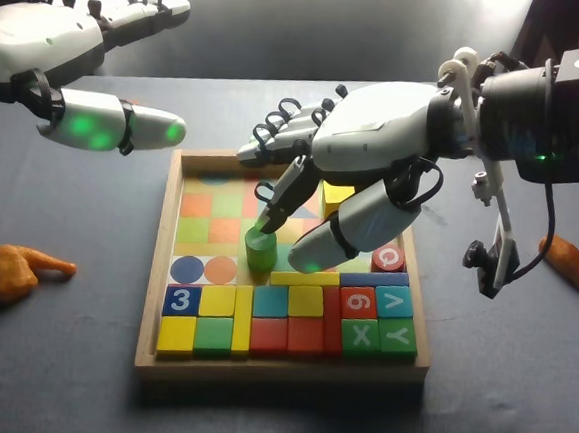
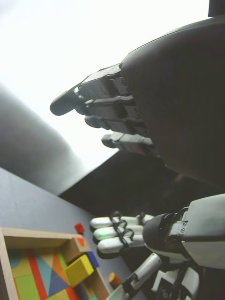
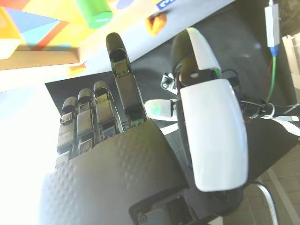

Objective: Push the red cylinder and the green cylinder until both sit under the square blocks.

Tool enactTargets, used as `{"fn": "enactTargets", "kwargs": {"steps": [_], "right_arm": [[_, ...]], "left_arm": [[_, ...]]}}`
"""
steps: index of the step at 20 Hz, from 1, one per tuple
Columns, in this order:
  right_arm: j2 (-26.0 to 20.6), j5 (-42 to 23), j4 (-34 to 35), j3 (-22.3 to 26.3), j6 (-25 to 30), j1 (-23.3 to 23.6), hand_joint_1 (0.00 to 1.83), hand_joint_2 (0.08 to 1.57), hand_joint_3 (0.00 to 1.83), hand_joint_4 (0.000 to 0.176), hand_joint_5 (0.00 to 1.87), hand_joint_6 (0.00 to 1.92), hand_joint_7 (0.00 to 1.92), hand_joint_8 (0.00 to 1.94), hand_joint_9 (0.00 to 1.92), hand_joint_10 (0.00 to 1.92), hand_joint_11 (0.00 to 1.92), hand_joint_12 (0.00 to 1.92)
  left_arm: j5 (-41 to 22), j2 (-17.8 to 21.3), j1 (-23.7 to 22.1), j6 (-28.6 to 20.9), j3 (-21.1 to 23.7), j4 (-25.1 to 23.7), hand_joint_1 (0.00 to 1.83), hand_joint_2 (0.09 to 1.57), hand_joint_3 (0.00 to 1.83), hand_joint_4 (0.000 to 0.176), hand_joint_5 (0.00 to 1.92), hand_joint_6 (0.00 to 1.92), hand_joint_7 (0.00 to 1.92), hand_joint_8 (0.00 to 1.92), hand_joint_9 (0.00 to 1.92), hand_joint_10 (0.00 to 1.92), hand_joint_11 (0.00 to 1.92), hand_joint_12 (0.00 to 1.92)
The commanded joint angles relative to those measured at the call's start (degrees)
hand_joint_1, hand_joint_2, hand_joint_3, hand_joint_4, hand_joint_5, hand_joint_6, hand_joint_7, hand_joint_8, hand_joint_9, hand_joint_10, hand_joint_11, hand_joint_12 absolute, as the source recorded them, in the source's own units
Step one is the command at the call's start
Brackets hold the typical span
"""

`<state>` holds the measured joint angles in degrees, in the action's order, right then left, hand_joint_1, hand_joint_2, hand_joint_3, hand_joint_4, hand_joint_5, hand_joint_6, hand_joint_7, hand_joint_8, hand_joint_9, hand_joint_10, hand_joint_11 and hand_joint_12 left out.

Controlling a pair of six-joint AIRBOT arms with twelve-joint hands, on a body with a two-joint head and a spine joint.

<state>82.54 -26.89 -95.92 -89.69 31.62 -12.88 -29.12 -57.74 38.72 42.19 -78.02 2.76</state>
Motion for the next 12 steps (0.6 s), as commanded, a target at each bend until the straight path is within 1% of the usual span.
{"fn": "enactTargets", "kwargs": {"steps": [1, 2, 3, 4, 5, 6, 7, 8, 9, 10, 11, 12], "right_arm": [[-0.1, -0.6, 3.0, -0.1, 0.1, 0.5, 0.03, 1.16, 0.00, 0.176, 0.61, 0.00, 0.00, 0.00, 0.00, 0.00, 0.00, 0.00], [0.0, -0.5, 3.0, -0.1, 0.1, 0.4, 0.02, 1.17, 0.01, 0.176, 0.59, 0.00, 0.00, 0.00, 0.00, 0.00, 0.00, 0.00], [0.0, -0.5, 3.0, -0.1, 0.1, 0.4, 0.02, 1.17, 0.01, 0.176, 0.59, 0.00, 0.00, 0.00, 0.00, 0.00, 0.00, 0.00], [0.0, -0.6, 3.0, -0.1, 0.2, 0.3, 0.01, 1.17, 0.00, 0.176, 0.58, 0.00, 0.00, 0.00, 0.00, 0.00, 0.00, 0.00], [0.0, -0.6, 3.0, -0.1, 0.4, 0.1, 0.02, 1.17, 0.00, 0.176, 0.59, 0.00, 0.00, 0.00, 0.00, 0.00, 0.00, 0.00], [0.0, -0.7, 3.0, -0.1, 0.5, -0.1, 0.00, 1.18, 0.01, 0.176, 0.58, 0.00, 0.00, 0.00, 0.00, 0.00, 0.00, 0.00], [-0.1, -0.8, 3.0, -0.1, 0.5, -0.2, 0.03, 1.18, 0.00, 0.176, 0.60, 0.01, 0.00, 0.00, 0.00, 0.00, 0.00, 0.00], [-0.1, -0.8, 3.0, -0.1, 0.6, -0.2, 0.03, 1.18, 0.00, 0.176, 0.60, 0.01, 0.00, 0.00, 0.00, 0.00, 0.00, 0.00], [0.0, -0.8, 3.0, -0.1, 0.6, -0.2, 0.04, 1.19, 0.01, 0.176, 0.59, 0.01, 0.00, 0.00, 0.00, 0.00, 0.00, 0.00], [0.0, -0.8, 3.0, -0.1, 0.7, -0.2, 0.02, 1.20, 0.01, 0.176, 0.59, 0.00, 0.00, 0.00, 0.00, 0.00, 0.00, 0.00], [0.0, -0.7, 3.0, -0.1, 0.7, -0.2, 0.02, 1.21, 0.01, 0.176, 0.61, 0.01, 0.00, 0.00, 0.00, 0.00, 0.00, 0.00], [0.0, -0.7, 3.0, -0.1, 0.7, -0.2, 0.02, 1.21, 0.01, 0.176, 0.61, 0.01, 0.00, 0.00, 0.00, 0.00, 0.00, 0.00]], "left_arm": [[-6.8, -0.1, -0.9, 0.0, -0.6, 0.7, 0.45, 1.05, 0.00, 0.126, 0.00, 0.00, 0.00, 0.00, 0.00, 0.00, 0.00, 0.83], [-6.7, -0.3, -0.9, 0.0, -0.8, 0.7, 0.41, 1.06, 0.00, 0.130, 0.00, 0.00, 0.00, 0.00, 0.02, 0.01, 0.00, 1.12], [-6.7, -0.3, -1.0, 0.0, -0.8, 0.8, 0.41, 1.06, 0.00, 0.130, 0.00, 0.00, 0.00, 0.00, 0.02, 0.01, 0.00, 1.12], [-6.7, -0.3, -1.0, 0.0, -0.8, 0.8, 0.37, 1.05, 0.00, 0.140, 0.00, 0.00, 0.09, 0.02, 0.13, 0.04, 0.00, 1.33], [-6.7, -0.3, -1.0, 0.0, -0.9, 0.8, 0.27, 1.02, 0.00, 0.140, 0.00, 0.00, 0.02, 0.00, 0.03, 0.01, 0.00, 1.07], [-6.7, -0.3, -1.0, 0.0, -0.9, 0.8, 0.12, 1.05, 0.00, 0.119, 0.00, 0.00, 0.00, 0.00, 0.00, 0.00, 0.00, 0.26], [-6.6, -0.3, -1.0, -0.1, -1.0, 0.8, 0.01, 1.08, 0.00, 0.078, 0.00, 0.00, 0.00, 0.00, 0.00, 0.00, 0.00, 0.01], [-6.5, -0.3, -0.9, -0.1, -1.1, 0.8, 0.01, 1.08, 0.00, 0.078, 0.00, 0.00, 0.00, 0.00, 0.00, 0.00, 0.00, 0.01], [-6.5, -0.4, -0.9, -0.1, -1.1, 0.8, 0.00, 1.10, 0.01, 0.095, 0.00, 0.00, 0.00, 0.00, 0.00, 0.00, 0.01, 0.01], [-6.5, -0.4, -0.9, -0.1, -1.1, 0.8, 0.00, 1.10, 0.01, 0.102, 0.00, 0.00, 0.00, 0.00, 0.00, 0.00, 0.03, 0.01], [-6.4, -0.6, -1.0, -0.1, -1.2, 0.8, 0.00, 1.10, 0.01, 0.106, 0.00, 0.00, 0.00, 0.00, 0.00, 0.00, 0.00, 0.00], [-6.4, -0.7, -1.0, -0.1, -1.3, 0.8, 0.00, 1.10, 0.01, 0.106, 0.00, 0.00, 0.00, 0.00, 0.00, 0.00, 0.00, 0.00]]}}
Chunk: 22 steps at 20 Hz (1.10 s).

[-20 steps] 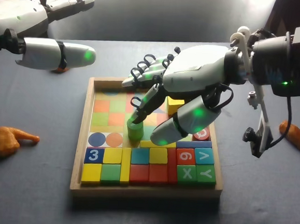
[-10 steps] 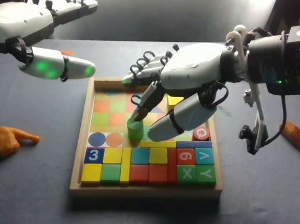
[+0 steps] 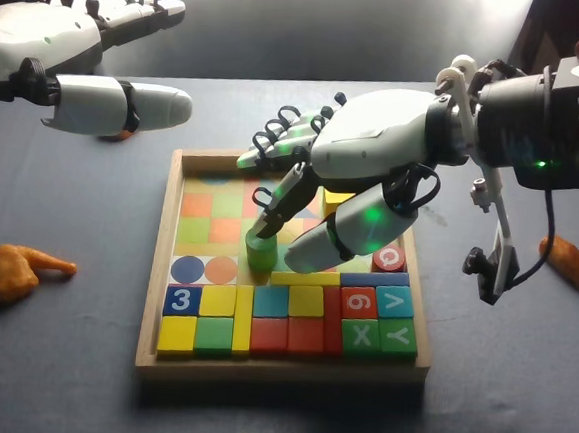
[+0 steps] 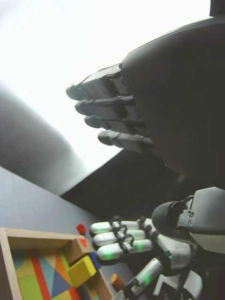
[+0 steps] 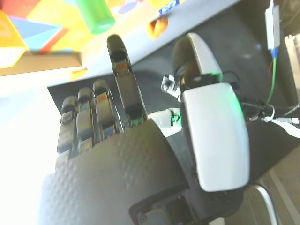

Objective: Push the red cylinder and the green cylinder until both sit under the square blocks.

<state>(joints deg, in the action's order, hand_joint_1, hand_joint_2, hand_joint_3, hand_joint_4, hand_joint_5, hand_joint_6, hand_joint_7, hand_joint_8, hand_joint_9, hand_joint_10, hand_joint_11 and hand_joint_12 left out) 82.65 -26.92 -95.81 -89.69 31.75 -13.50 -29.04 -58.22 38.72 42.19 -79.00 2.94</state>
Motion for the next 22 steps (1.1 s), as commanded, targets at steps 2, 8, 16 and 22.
{"fn": "enactTargets", "kwargs": {"steps": [2, 8, 16, 22], "right_arm": [[-0.1, -0.6, 2.9, -0.1, 0.5, 0.4, 0.00, 1.21, 0.01, 0.176, 0.58, 0.00, 0.00, 0.00, 0.00, 0.00, 0.00, 0.00], [0.0, -0.5, 2.9, -0.1, 0.5, 0.4, 0.00, 1.20, 0.00, 0.176, 0.55, 0.00, 0.00, 0.00, 0.00, 0.00, 0.00, 0.00], [0.6, -0.5, 2.9, -0.1, 0.5, 0.2, 0.00, 1.20, 0.00, 0.176, 0.54, 0.00, 0.00, 0.00, 0.00, 0.00, 0.00, 0.00], [0.9, -0.6, 2.9, -0.1, 0.6, -0.3, 0.00, 1.20, 0.00, 0.176, 0.55, 0.00, 0.00, 0.00, 0.00, 0.00, 0.00, 0.00]], "left_arm": [[-6.2, -0.4, -1.1, -0.1, -0.5, 0.6, 0.00, 1.10, 0.00, 0.109, 0.00, 0.00, 0.00, 0.00, 0.00, 0.00, 0.00, 0.00], [-5.9, -0.9, -1.1, -0.1, -0.8, 0.6, 0.00, 1.10, 0.00, 0.111, 0.00, 0.00, 0.00, 0.00, 0.00, 0.00, 0.00, 0.00], [-5.5, -1.0, -1.2, -0.1, -1.1, 0.6, 0.00, 1.13, 0.01, 0.099, 0.00, 0.00, 0.00, 0.00, 0.00, 0.00, 0.00, 0.00], [-5.3, -1.3, -1.2, -0.1, -1.2, 0.6, 0.00, 1.13, 0.00, 0.084, 0.00, 0.00, 0.00, 0.00, 0.00, 0.00, 0.00, 0.00]]}}
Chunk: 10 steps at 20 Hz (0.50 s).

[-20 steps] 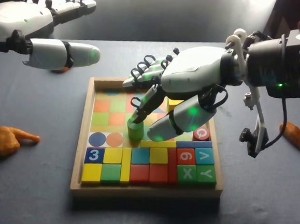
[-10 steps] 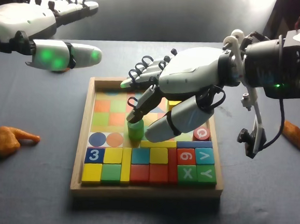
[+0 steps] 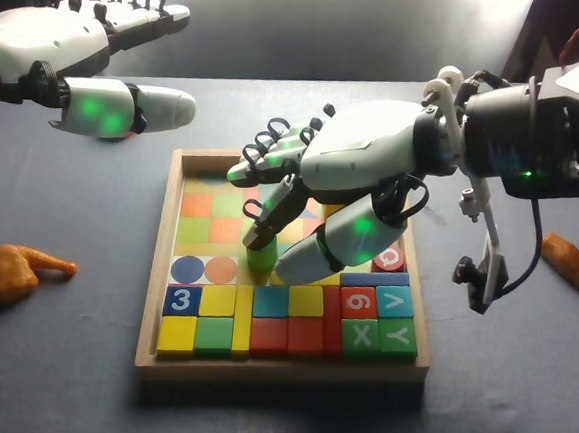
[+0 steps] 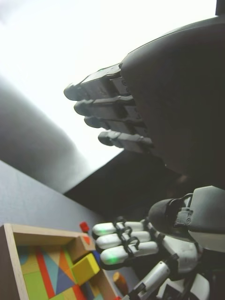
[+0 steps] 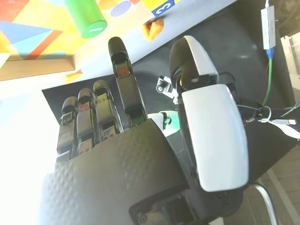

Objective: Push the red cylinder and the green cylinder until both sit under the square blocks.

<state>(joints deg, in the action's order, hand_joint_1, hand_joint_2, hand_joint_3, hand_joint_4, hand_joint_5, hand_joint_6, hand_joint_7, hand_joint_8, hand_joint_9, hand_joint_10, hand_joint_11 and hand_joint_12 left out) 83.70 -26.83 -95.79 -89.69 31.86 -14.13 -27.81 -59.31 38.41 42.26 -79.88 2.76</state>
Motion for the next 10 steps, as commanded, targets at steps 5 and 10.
{"fn": "enactTargets", "kwargs": {"steps": [5, 10], "right_arm": [[0.0, -0.7, 2.9, -0.3, 0.5, 0.2, 0.00, 1.20, 0.00, 0.176, 0.54, 0.01, 0.00, 0.00, 0.00, 0.00, 0.00, 0.00], [0.0, -1.2, 3.2, -0.6, 0.5, 0.7, 0.01, 1.20, 0.00, 0.176, 0.55, 0.01, 0.00, 0.00, 0.00, 0.00, 0.00, 0.00]], "left_arm": [[-6.4, -0.4, -0.9, -0.2, -0.5, 0.8, 0.00, 1.12, 0.00, 0.085, 0.00, 0.00, 0.00, 0.00, 0.00, 0.00, 0.00, 0.00], [-6.4, -0.4, -0.9, -0.2, -0.6, 0.8, 0.08, 1.15, 0.01, 0.130, 0.00, 0.00, 0.00, 0.00, 0.00, 0.00, 0.00, 0.00]]}}
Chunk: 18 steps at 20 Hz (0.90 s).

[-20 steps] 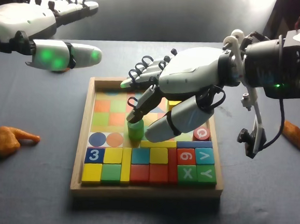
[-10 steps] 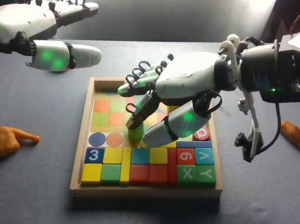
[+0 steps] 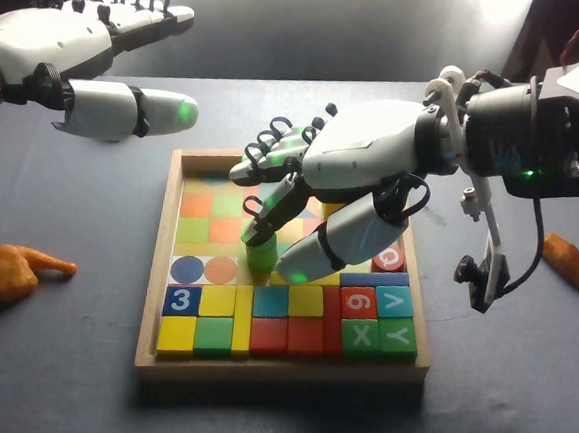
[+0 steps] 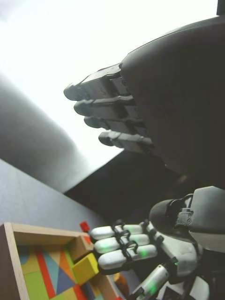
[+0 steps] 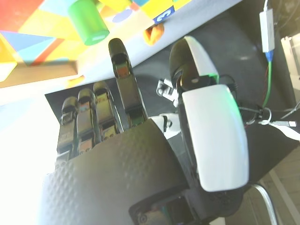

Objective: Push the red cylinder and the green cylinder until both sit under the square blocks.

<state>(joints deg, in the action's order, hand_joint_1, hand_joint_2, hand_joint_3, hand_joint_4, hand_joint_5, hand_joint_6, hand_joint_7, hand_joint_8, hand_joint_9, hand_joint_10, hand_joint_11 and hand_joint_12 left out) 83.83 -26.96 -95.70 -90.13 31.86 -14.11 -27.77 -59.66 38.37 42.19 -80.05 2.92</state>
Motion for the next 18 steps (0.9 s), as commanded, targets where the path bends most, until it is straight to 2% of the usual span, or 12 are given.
{"fn": "enactTargets", "kwargs": {"steps": [1, 2, 5, 7, 8, 10, 12, 13, 14, 15, 16, 18], "right_arm": [[-0.1, -1.3, 3.3, -0.1, 0.4, 0.8, 0.03, 1.20, 0.00, 0.176, 0.56, 0.01, 0.00, 0.00, 0.00, 0.00, 0.00, 0.00], [-0.1, -1.3, 3.4, -0.1, 0.4, 0.8, 0.02, 1.20, 0.00, 0.176, 0.57, 0.01, 0.00, 0.00, 0.00, 0.00, 0.00, 0.00], [-0.1, -1.7, 3.6, -0.1, 0.4, 0.9, 0.00, 1.20, 0.00, 0.176, 0.57, 0.01, 0.00, 0.00, 0.00, 0.00, 0.00, 0.00], [-0.1, -1.6, 3.7, -0.1, 0.2, 1.0, 0.00, 1.20, 0.00, 0.176, 0.57, 0.01, 0.00, 0.00, 0.00, 0.00, 0.00, 0.00], [-0.1, -1.5, 3.8, -0.1, 0.1, 1.0, 0.01, 1.20, 0.00, 0.176, 0.58, 0.01, 0.00, 0.00, 0.00, 0.00, 0.00, 0.00], [0.0, -1.4, 3.8, -0.1, 0.0, 0.9, 0.00, 1.20, 0.00, 0.176, 0.57, 0.00, 0.00, 0.00, 0.00, 0.00, 0.00, 0.00], [0.1, -1.4, 3.9, -0.1, 0.0, 1.0, 0.02, 1.20, 0.00, 0.176, 0.59, 0.01, 0.00, 0.00, 0.00, 0.00, 0.00, 0.00], [0.1, -1.4, 4.0, -0.1, -0.1, 1.0, 0.01, 1.20, 0.00, 0.176, 0.60, 0.01, 0.00, 0.00, 0.00, 0.00, 0.00, 0.00], [0.1, -1.4, 4.1, -0.1, -0.2, 1.1, 0.01, 1.20, 0.00, 0.176, 0.60, 0.01, 0.00, 0.00, 0.00, 0.00, 0.00, 0.00], [0.1, -1.3, 4.1, -0.1, -0.3, 1.1, 0.00, 1.20, 0.00, 0.176, 0.59, 0.00, 0.00, 0.00, 0.00, 0.00, 0.00, 0.00], [0.2, -1.2, 4.1, -0.1, -0.4, 1.1, 0.03, 1.20, 0.00, 0.176, 0.59, 0.00, 0.00, 0.00, 0.00, 0.00, 0.00, 0.00], [0.4, -0.9, 4.1, -0.1, -0.5, 1.0, 0.04, 1.20, 0.00, 0.176, 0.60, 0.01, 0.00, 0.00, 0.00, 0.00, 0.00, 0.00]], "left_arm": [[-6.3, 0.0, -0.8, -0.1, -0.4, 0.6, 0.03, 1.17, 0.01, 0.122, 0.00, 0.00, 0.00, 0.00, 0.00, 0.00, 0.00, 0.00], [-6.3, 0.0, -0.8, -0.1, -0.4, 0.6, 0.03, 1.18, 0.01, 0.118, 0.00, 0.00, 0.00, 0.00, 0.00, 0.00, 0.00, 0.00], [-6.2, 0.0, -0.8, -0.1, -0.5, 0.6, 0.09, 1.16, 0.00, 0.121, 0.01, 0.00, 0.00, 0.00, 0.00, 0.00, 0.00, 0.00], [-6.1, 0.0, -0.8, -0.1, -0.5, 0.6, 0.07, 1.18, 0.01, 0.093, 0.00, 0.00, 0.00, 0.00, 0.00, 0.00, 0.00, 0.00], [-6.1, 0.0, -0.8, -0.1, -0.5, 0.6, 0.12, 1.19, 0.01, 0.101, 0.00, 0.00, 0.00, 0.00, 0.00, 0.00, 0.00, 0.00], [-6.0, -0.1, -0.8, -0.1, -0.5, 0.6, 0.03, 1.19, 0.01, 0.086, 0.00, 0.00, 0.00, 0.00, 0.00, 0.00, 0.00, 0.00], [-5.9, -0.2, -0.8, -0.1, -0.6, 0.6, 0.12, 1.15, 0.00, 0.102, 0.00, 0.00, 0.00, 0.00, 0.00, 0.00, 0.00, 0.00], [-5.9, -0.3, -0.8, -0.1, -0.6, 0.6, 0.06, 1.13, 0.00, 0.114, 0.00, 0.00, 0.00, 0.00, 0.00, 0.00, 0.00, 0.00], [-5.8, -0.4, -0.8, -0.1, -0.6, 0.6, 0.02, 1.13, 0.00, 0.118, 0.00, 0.00, 0.00, 0.00, 0.00, 0.00, 0.00, 0.00], [-5.8, -0.5, -0.8, -0.1, -0.7, 0.6, 0.00, 1.12, 0.00, 0.137, 0.00, 0.00, 0.00, 0.00, 0.00, 0.00, 0.00, 0.00], [-5.8, -0.5, -0.8, -0.1, -0.7, 0.6, 0.06, 1.16, 0.01, 0.121, 0.00, 0.00, 0.00, 0.00, 0.00, 0.00, 0.00, 0.00], [-5.7, -0.6, -1.0, -0.1, -0.7, 0.6, 0.04, 1.20, 0.02, 0.123, 0.00, 0.00, 0.00, 0.00, 0.00, 0.00, 0.00, 0.00]]}}
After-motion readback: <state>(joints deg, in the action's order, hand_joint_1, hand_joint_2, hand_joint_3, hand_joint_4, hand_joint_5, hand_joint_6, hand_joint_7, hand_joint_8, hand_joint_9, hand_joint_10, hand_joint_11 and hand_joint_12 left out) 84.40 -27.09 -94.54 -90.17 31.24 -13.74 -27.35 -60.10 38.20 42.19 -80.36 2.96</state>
